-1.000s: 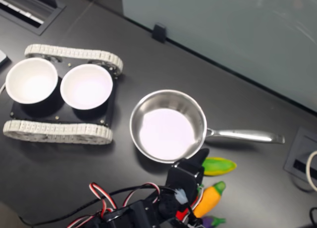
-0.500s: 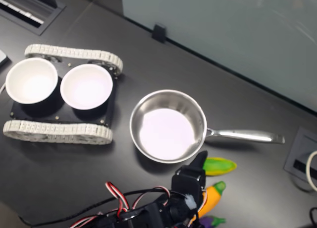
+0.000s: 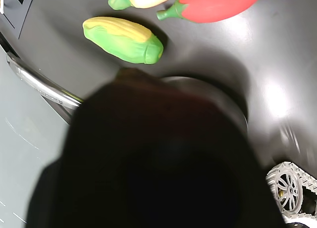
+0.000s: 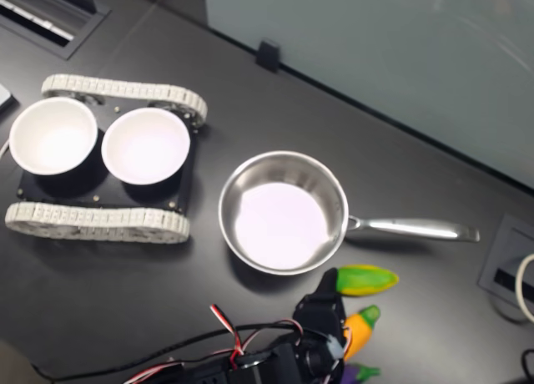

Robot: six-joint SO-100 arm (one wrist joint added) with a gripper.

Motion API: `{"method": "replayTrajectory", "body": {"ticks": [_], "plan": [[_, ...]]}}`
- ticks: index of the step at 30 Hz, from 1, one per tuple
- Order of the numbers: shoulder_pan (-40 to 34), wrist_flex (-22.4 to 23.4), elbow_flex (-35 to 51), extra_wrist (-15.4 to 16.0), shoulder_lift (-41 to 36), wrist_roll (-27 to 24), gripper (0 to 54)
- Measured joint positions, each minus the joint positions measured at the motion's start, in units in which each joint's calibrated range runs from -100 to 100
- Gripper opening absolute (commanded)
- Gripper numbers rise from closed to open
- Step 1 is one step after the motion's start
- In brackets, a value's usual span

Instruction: Pick up the carrot and place them in the pan

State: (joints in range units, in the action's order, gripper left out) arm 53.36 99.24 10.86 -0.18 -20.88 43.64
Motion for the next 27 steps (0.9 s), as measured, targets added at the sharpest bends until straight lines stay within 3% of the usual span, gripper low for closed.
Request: {"method": "replayTrajectory", "body": {"ticks": [9,27], "plan": [[5.06,-1.1,-4.62,0.0,2.19,5.86,35.0],[11.55,-13.43,-14.48,-2.48,7.58,12.7,35.4]]}}
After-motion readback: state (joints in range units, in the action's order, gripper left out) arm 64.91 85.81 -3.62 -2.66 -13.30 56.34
